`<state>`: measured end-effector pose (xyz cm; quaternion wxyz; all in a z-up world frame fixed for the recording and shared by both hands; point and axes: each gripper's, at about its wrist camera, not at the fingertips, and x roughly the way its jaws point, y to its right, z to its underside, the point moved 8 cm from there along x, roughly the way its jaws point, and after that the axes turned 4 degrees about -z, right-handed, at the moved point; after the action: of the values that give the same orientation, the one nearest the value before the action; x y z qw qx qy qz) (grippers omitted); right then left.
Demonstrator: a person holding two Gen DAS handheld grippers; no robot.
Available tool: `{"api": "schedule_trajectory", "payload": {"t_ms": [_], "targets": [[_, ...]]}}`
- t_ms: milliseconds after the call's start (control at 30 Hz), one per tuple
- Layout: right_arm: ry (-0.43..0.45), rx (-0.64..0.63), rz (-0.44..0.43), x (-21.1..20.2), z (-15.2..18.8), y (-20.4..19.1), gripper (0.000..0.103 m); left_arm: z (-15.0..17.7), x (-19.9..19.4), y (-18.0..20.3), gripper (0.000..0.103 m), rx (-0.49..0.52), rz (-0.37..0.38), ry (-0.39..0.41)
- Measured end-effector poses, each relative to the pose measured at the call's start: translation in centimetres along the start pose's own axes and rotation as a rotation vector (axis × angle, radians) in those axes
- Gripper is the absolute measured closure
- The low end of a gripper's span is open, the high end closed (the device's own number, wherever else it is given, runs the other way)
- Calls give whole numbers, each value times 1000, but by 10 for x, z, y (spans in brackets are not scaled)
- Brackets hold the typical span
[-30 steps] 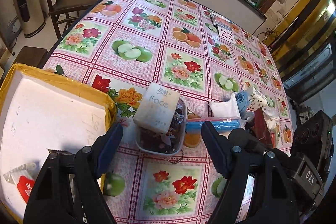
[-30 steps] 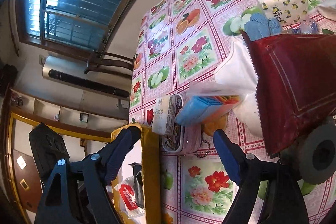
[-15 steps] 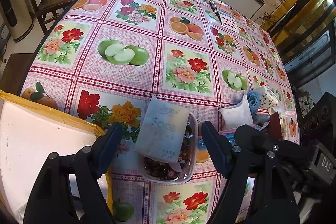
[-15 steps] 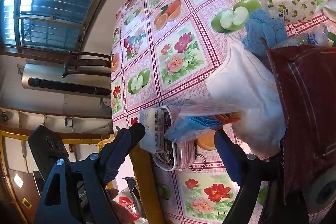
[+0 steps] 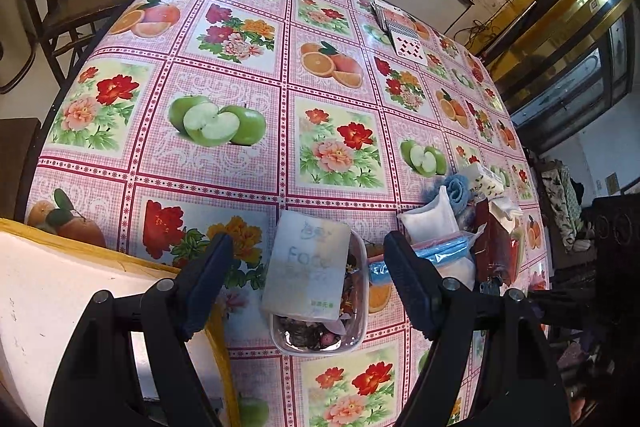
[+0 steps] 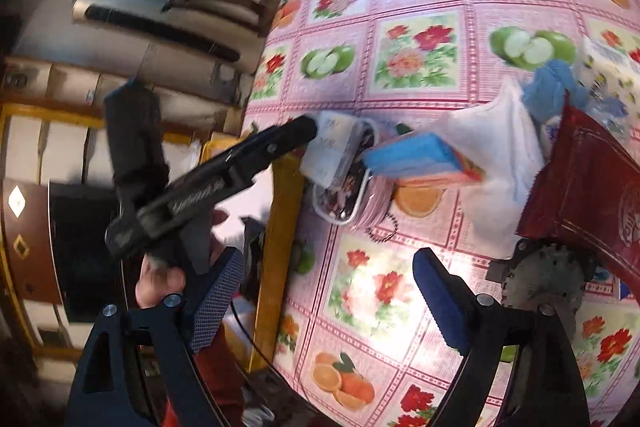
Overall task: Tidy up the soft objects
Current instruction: 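Grasp the white 'Face' tissue pack with the left tool while the right tool grasps the blue bag bundle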
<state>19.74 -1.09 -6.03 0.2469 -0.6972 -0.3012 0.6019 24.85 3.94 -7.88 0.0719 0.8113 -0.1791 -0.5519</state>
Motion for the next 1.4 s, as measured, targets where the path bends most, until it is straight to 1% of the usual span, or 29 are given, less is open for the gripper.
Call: {"api": "schedule_trajectory", "payload": {"t_ms": [33, 100, 167, 200, 267, 333, 400, 467, 567, 667, 700, 733, 767, 800, 833, 867, 933, 1033, 1067, 1100, 1133, 1167, 1200, 1267, 1400], "targets": [[-25, -77, 10, 0, 2, -9, 15, 0, 2, 0, 26, 5, 1, -8], [-40, -230, 50, -5, 3, -24, 14, 3, 7, 3, 26, 21, -1, -31], [-23, -405, 138, -12, -4, -35, 10, 5, 11, 5, 26, 30, -10, -48], [-17, -488, 181, -13, -9, -37, 3, 6, 13, 4, 26, 32, -15, -55], [-38, -621, 282, -10, -18, -32, 2, 7, 17, 4, 26, 31, -11, -69], [-77, -713, 353, 0, -26, -20, 2, 7, 19, 7, 26, 31, 22, -86], [-123, -763, 356, 9, -27, -11, 2, 7, 22, 13, 26, 51, 44, -102], [-159, -816, 376, 19, -27, -1, 2, 8, 25, 18, 26, 73, 50, -119], [-205, -900, 447, 35, -30, 13, 5, 11, 32, 23, 26, 80, 60, -157], [-252, -895, 428, 48, -32, 23, 16, 12, 36, 25, 26, 88, 45, -173], [-257, -898, 444, 51, -33, 26, 29, 13, 38, 25, 26, 93, 38, -180], [-261, -902, 467, 55, -35, 30, 44, 15, 40, 25, 26, 100, 26, -187], [-280, -894, 482, 60, -36, 36, 52, 17, 41, 25, 26, 107, 20, -196], [-299, -889, 497, 64, -36, 41, 66, 18, 42, 25, 26, 113, 16, -201], [-311, -890, 521, 68, -36, 44, 74, 19, 42, 25, 26, 120, 8, -197], [-319, -897, 540, 71, -34, 47, 77, 19, 42, 26, 26, 122, 8, -197], [-322, -911, 570, 76, -31, 50, 79, 19, 41, 25, 26, 117, 15, -194], [-272, -889, 540, 70, -31, 44, 82, 18, 42, 22, 27, 103, 5, -185], [-255, -880, 533, 66, -32, 43, 83, 18, 41, 21, 34, 105, -4, -180], [-241, -871, 531, 63, -32, 40, 83, 18, 41, 19, 39, 105, -21, -176], [-217, -863, 529, 58, -34, 38, 83, 18, 40, 17, 48, 103, -32, -176], [-196, -842, 515, 53, -35, 36, 83, 19, 38, 15, 52, 96, -32, -174], [-186, -817, 497, 49, -35, 34, 83, 19, 37, 13, 52, 88, -27, -171], [-141, -796, 484, 40, -37, 29, 83, 20, 35, 12, 58, 90, -39, -162], [-112, -756, 487, 35, -34, 27, 83, 22, 29, 8, 61, 75, -76, -129]]}}
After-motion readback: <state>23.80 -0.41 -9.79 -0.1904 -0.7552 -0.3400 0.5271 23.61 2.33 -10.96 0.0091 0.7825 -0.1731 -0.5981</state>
